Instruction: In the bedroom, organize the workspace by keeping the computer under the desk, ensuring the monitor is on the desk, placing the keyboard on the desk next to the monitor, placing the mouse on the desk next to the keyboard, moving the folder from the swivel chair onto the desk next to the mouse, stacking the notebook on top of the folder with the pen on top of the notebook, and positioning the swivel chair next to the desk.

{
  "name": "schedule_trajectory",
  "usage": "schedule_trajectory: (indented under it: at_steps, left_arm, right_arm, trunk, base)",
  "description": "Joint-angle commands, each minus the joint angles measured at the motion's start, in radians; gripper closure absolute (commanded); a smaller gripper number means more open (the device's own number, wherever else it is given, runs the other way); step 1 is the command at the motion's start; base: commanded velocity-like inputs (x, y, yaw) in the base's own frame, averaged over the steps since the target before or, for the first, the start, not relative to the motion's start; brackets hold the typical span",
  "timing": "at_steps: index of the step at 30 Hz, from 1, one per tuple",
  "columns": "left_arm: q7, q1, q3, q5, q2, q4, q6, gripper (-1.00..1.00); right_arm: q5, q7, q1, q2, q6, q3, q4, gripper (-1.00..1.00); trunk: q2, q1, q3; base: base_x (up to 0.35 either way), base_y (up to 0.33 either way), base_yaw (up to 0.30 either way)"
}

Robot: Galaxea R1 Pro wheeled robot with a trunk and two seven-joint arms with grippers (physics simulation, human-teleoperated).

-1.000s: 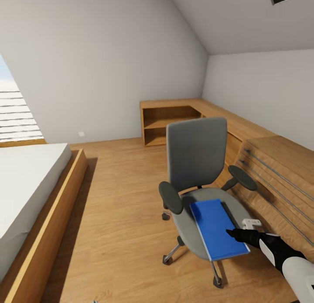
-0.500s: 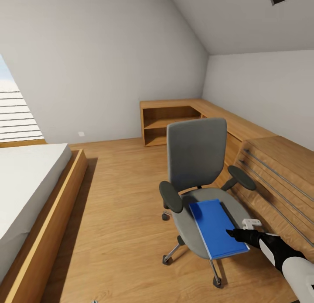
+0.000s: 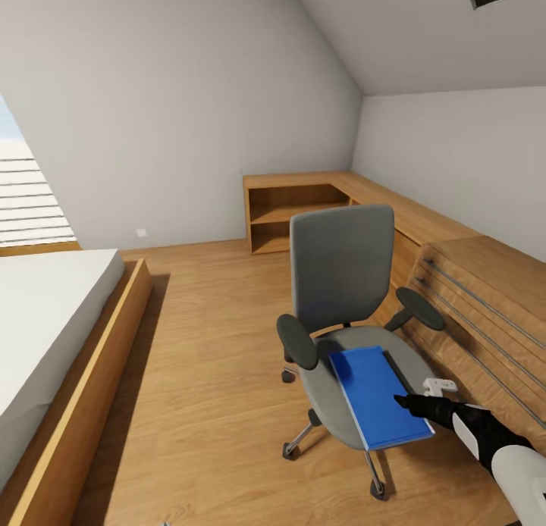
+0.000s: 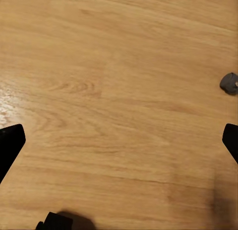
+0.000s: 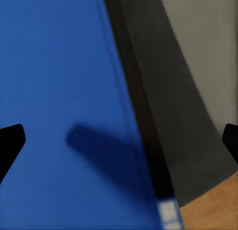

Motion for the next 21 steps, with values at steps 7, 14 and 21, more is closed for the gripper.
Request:
schedule_trajectory:
  at_steps: [7,14,21]
  left_arm:
    - [-0.005,0.0,-0.001,0.008,-0.001,0.023,-0.001,-1.0]
    - [-0.005,0.0,-0.001,0.008,-0.001,0.028,-0.022,-1.0]
    - [-0.005,0.0,-0.002,0.008,-0.001,0.029,-0.031,-1.0]
  right_arm:
    - [0.001,0.039,0.0,-0.001,0.028,-0.046,-0.003,-1.0]
    - [0.001,0.084,0.0,-0.001,0.038,-0.111,-0.003,-1.0]
    - [0.002,0.093,0.0,-0.001,0.039,-0.128,-0.003,-1.0]
  trunk:
    - [0.0,0.0,-0.001]
    - [0.0,0.0,-0.001]
    - [0.0,0.0,-0.001]
  base:
    - [0.0,0.0,0.0]
    - [0.0,0.0,0.0]
    - [0.0,0.0,0.0]
